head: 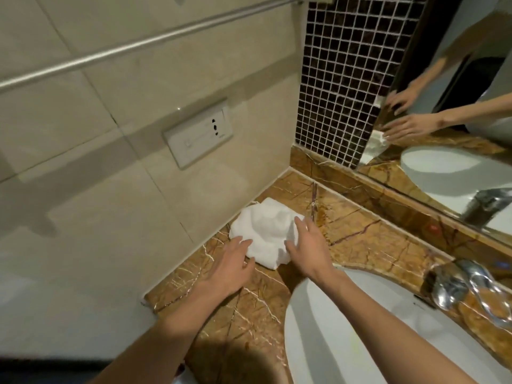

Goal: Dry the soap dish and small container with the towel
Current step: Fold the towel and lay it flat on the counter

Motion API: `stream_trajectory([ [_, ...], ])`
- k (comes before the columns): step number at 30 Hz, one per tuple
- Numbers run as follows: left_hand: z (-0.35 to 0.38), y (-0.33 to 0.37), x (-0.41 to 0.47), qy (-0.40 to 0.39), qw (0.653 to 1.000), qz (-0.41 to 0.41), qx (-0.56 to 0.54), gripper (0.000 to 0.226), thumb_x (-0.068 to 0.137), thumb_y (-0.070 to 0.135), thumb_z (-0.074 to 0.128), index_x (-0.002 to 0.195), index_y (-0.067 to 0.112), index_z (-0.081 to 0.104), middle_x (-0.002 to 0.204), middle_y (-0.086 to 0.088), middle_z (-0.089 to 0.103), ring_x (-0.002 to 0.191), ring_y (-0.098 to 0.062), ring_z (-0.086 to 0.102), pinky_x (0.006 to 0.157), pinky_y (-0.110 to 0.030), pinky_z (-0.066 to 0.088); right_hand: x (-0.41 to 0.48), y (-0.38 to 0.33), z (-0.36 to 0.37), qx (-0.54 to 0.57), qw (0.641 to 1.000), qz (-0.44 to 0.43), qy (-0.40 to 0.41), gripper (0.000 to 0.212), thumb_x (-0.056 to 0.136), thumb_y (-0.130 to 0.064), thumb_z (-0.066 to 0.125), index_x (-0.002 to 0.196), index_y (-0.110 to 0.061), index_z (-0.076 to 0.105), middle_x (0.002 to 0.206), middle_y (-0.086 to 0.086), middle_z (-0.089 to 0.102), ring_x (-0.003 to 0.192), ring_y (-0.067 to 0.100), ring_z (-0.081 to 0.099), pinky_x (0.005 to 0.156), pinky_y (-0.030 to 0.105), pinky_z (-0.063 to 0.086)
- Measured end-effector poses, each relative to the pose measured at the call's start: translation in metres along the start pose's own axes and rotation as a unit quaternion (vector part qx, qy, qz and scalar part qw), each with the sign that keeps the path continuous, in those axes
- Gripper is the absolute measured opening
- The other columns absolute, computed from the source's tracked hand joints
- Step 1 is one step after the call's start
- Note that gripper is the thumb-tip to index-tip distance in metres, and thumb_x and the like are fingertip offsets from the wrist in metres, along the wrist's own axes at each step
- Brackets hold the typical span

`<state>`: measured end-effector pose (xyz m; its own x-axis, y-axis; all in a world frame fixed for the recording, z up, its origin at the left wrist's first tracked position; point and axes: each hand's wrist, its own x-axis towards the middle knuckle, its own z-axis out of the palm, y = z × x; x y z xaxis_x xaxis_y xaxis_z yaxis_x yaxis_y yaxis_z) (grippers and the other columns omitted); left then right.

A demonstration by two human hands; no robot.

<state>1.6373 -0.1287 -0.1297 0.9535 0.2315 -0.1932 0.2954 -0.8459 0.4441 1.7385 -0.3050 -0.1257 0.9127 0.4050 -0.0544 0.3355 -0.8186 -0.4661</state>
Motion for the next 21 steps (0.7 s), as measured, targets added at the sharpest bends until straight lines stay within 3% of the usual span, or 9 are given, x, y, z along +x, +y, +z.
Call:
stream_trajectory([
  [7, 0.004, -0.009, 0.057, -0.017, 1.000, 0.004, 0.016, 0.054, 0.093, 0.034, 0.045, 0.144, 0.018, 0.033, 0.154, -0.013, 0.027, 0.142, -0.028, 0.021, 0.117, -0.040, 0.018, 0.066, 0.001, 0.006, -0.037, 0.999, 0.031, -0.020, 0.050, 0.089, -0.051, 0.054, 0.119, -0.011, 0.056, 0.118, 0.015, 0.063, 0.106, 0.033, 0.059, 0.091, 0.046, 0.050],
  [12, 0.005, -0.010, 0.100, 0.001, 0.999, 0.023, 0.036, 0.048, 0.095, 0.030, 0.044, 0.142, 0.018, 0.037, 0.152, -0.012, 0.029, 0.140, -0.029, 0.024, 0.115, -0.039, 0.017, 0.092, 0.002, 0.014, -0.055, 0.984, 0.082, -0.145, 0.049, 0.087, -0.061, 0.048, 0.081, -0.014, 0.057, 0.087, 0.005, 0.061, 0.082, 0.025, 0.062, 0.071, 0.038, 0.053],
  [16, 0.005, -0.007, 0.124, 0.020, 1.000, 0.004, -0.022, 0.047, 0.093, 0.028, 0.050, 0.136, 0.014, 0.043, 0.142, -0.014, 0.040, 0.130, -0.030, 0.037, 0.111, -0.043, 0.027, 0.102, 0.001, 0.017, -0.014, 0.979, 0.098, -0.177, 0.027, 0.082, -0.040, 0.062, 0.070, -0.018, 0.052, 0.085, 0.004, 0.062, 0.077, 0.022, 0.060, 0.064, 0.033, 0.051],
  [21, -0.004, -0.011, 0.153, -0.039, 0.996, -0.027, -0.073, 0.077, 0.069, 0.043, 0.067, 0.137, 0.019, 0.039, 0.136, -0.010, 0.047, 0.125, -0.030, 0.044, 0.106, -0.046, 0.037, 0.098, 0.002, 0.025, 0.005, 0.985, 0.067, -0.157, 0.014, 0.081, -0.017, 0.061, 0.082, -0.016, 0.047, 0.094, 0.009, 0.057, 0.093, 0.030, 0.057, 0.070, 0.030, 0.038],
])
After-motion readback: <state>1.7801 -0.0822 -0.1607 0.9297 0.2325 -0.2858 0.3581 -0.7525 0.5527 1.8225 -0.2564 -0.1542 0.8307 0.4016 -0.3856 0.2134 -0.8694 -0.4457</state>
